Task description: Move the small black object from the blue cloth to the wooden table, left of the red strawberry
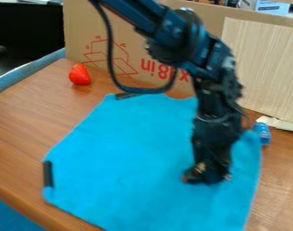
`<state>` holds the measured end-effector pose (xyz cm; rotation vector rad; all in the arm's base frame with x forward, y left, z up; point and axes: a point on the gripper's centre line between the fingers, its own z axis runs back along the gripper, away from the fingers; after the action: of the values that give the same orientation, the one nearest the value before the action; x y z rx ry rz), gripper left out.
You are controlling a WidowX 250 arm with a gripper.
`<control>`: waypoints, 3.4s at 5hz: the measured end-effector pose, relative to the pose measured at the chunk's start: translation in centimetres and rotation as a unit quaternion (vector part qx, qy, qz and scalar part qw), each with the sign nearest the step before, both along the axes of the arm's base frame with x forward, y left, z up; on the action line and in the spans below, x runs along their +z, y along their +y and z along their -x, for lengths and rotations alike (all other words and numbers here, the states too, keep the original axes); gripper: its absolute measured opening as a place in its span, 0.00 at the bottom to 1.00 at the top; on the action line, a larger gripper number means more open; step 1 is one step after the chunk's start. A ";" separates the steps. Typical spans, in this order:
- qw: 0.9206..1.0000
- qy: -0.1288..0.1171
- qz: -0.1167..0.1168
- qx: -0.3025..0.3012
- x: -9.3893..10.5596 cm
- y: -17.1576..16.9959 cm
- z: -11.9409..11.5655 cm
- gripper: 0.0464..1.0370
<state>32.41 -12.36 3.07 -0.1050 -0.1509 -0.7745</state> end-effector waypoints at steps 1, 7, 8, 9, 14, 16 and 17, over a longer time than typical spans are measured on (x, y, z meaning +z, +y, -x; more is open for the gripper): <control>1.000 0.007 -0.017 0.000 0.1 -1.7 0.8 0.49; 0.980 -0.018 0.018 0.199 4.4 14.0 -2.3 0.49; 0.968 -0.015 0.017 0.248 3.8 17.5 -4.9 0.49; 0.963 -0.018 0.015 0.270 3.4 18.6 -7.2 0.49; 0.910 -0.045 0.057 0.408 3.1 31.8 -4.5 0.49; 0.906 -0.057 0.044 0.418 3.4 37.3 -1.2 0.49; 0.903 -0.063 -0.007 0.424 2.5 39.7 -0.2 0.49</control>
<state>32.58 27.34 5.59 0.0301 -0.2890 0.0937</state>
